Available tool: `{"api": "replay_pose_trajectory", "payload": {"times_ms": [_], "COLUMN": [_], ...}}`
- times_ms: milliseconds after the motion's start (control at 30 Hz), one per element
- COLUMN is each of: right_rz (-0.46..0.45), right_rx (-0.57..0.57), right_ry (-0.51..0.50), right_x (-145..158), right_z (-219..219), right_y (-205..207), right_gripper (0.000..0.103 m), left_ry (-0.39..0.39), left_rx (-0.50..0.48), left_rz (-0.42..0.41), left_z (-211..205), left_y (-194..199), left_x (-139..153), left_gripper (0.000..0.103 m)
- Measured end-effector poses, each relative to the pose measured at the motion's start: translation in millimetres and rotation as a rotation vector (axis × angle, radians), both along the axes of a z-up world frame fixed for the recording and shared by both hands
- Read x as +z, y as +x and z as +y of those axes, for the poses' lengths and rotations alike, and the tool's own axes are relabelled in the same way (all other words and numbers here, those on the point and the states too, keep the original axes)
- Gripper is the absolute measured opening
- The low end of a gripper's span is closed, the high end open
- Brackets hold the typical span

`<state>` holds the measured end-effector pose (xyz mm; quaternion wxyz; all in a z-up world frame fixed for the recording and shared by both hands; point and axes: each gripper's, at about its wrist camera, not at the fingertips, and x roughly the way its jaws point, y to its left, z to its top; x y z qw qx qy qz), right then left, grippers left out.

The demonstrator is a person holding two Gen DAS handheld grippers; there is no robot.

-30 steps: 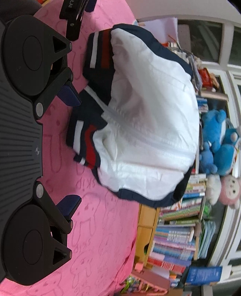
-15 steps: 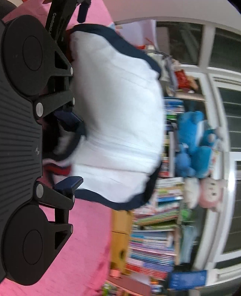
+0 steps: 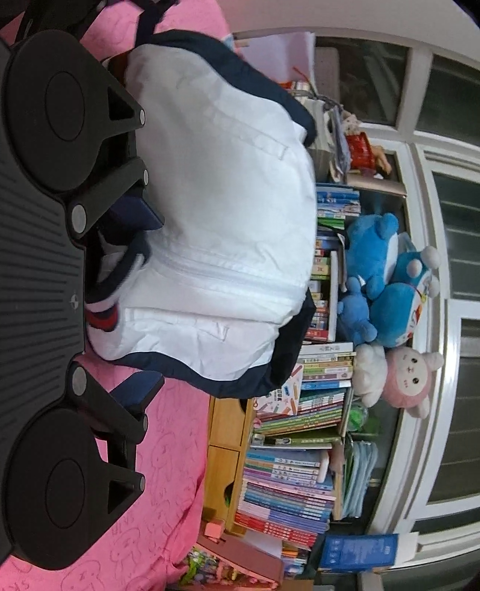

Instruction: Fold clothes

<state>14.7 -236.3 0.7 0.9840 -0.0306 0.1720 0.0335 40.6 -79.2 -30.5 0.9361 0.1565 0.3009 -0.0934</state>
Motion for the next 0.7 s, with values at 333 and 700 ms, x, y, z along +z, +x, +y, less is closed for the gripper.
{"api": "replay_pose_trajectory", "payload": {"times_ms": [333, 700], "right_rz": [0.049, 0.062], "right_rx": [0.2, -0.128], "right_ry": [-0.164, -0.162], "right_x": [-27.7, -35.3], "right_z": [24.0, 12.3], "right_y": [-31.3, 15.6], "right_gripper": [0.098, 0.098], "left_ry": [-0.119, -0.058], "left_rx": [0.161, 0.043], "left_rz": [-0.02, -0.04], "left_z": [40.1, 13.8], "left_y": [40.6, -9.4], "left_x": [24.7, 19.7], "left_gripper": [0.103, 0.103]}}
